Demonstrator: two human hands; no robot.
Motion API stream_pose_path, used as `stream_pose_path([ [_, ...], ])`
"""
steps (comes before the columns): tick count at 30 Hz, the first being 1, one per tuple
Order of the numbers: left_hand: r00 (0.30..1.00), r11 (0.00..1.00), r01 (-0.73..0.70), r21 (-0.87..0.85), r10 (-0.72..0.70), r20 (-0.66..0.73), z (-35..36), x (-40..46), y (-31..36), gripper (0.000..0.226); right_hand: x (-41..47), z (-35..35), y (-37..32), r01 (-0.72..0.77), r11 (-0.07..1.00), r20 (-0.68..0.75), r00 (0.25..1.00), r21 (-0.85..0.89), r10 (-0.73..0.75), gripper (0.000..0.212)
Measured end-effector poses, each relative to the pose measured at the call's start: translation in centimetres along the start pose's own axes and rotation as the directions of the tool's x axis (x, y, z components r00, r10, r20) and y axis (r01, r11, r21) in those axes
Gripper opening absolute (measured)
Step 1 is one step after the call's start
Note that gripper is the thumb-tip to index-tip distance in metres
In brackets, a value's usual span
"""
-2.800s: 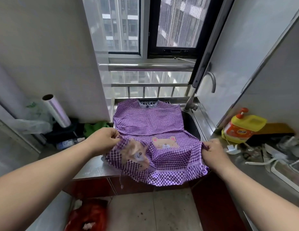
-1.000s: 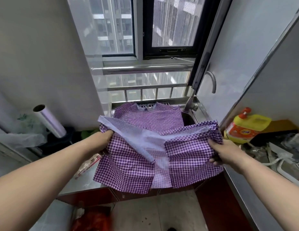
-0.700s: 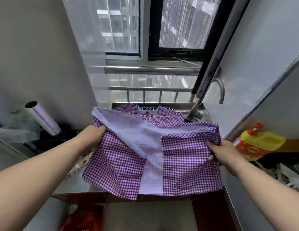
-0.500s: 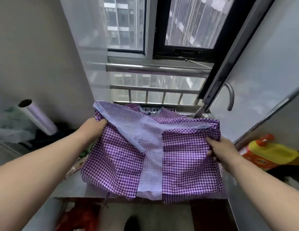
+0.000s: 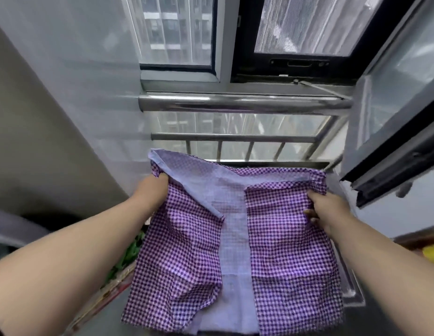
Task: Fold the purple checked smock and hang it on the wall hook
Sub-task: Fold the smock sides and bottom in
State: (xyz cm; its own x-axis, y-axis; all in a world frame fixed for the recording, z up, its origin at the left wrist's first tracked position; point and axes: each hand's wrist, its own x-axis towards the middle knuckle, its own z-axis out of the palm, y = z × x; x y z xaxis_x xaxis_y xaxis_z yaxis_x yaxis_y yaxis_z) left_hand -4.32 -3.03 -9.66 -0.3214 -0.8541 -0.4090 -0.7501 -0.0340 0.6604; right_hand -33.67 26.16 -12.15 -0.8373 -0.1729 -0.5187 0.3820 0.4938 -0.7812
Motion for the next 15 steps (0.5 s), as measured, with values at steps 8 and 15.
stream_pose_path([
  [8, 0.987, 0.986, 0.162, -0.039, -0.163, -0.003, 2.1, 6.9, -0.8, 0.054, 5.2, 4.6, -1.3, -0.097, 0.995, -0.028, 0.995, 0.005, 0.097, 0.018],
  [15, 0.968, 0.971, 0.24, -0.026, -0.241, -0.071, 4.2, 10.7, -3.0, 0.058, 6.1, 6.2, -1.2, 0.0, 0.91, -0.153, 0.986, -0.414, -0.07, 0.047],
])
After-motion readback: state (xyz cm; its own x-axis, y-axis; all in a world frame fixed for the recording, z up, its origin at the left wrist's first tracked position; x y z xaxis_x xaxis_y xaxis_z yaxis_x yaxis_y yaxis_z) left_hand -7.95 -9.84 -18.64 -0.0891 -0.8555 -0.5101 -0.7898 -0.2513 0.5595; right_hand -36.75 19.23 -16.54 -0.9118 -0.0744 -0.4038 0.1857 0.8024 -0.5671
